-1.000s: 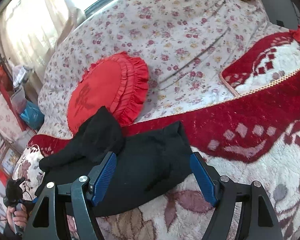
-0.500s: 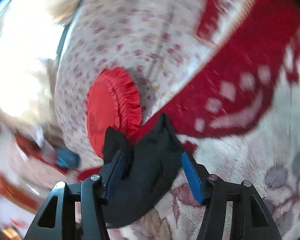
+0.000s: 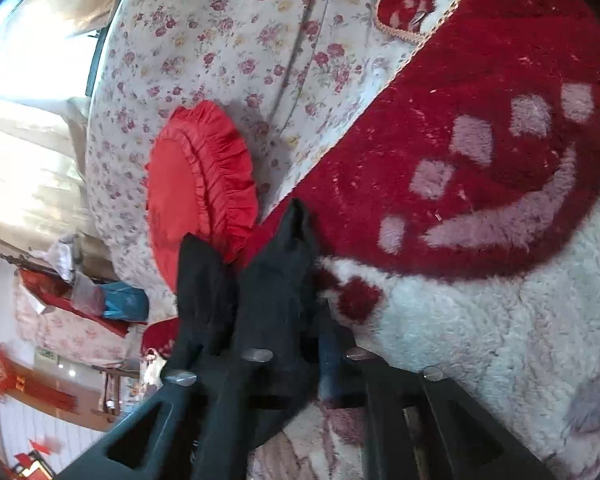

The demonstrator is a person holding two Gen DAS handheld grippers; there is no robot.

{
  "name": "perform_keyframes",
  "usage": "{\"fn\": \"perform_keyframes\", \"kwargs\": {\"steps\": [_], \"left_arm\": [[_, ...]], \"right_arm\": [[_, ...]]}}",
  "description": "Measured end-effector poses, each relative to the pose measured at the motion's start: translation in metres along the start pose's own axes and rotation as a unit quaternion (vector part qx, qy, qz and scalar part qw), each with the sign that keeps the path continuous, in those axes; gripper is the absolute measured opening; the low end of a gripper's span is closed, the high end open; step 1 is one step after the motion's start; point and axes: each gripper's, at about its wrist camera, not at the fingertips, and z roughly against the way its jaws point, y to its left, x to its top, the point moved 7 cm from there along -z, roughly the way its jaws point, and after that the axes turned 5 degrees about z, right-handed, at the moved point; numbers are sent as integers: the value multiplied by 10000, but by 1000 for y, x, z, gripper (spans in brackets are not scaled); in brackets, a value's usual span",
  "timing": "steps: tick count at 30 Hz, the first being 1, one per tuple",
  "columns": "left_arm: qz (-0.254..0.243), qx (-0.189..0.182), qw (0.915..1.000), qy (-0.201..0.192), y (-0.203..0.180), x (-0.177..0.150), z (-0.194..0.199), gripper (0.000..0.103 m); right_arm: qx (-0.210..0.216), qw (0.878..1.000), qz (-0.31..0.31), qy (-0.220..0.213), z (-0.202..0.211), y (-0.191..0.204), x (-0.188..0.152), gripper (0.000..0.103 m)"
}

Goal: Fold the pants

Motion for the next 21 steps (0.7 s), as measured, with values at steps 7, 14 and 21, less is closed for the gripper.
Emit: {"fn": "perform_keyframes", "kwargs": {"steps": [7,14,21], "left_arm": [[198,-337,9991,-143,15,-5,51,8],[307,-590,9978,40,36,-22,87,8],[-176,366,9990,186,55,-35,56,20]], "right_arm": [[208,9996,130,-139,41,14,-12,6],[280,9994,-54,213,73,6,-48,6],[-1729,9844,-67,-330,85,-36,-38,6]]}}
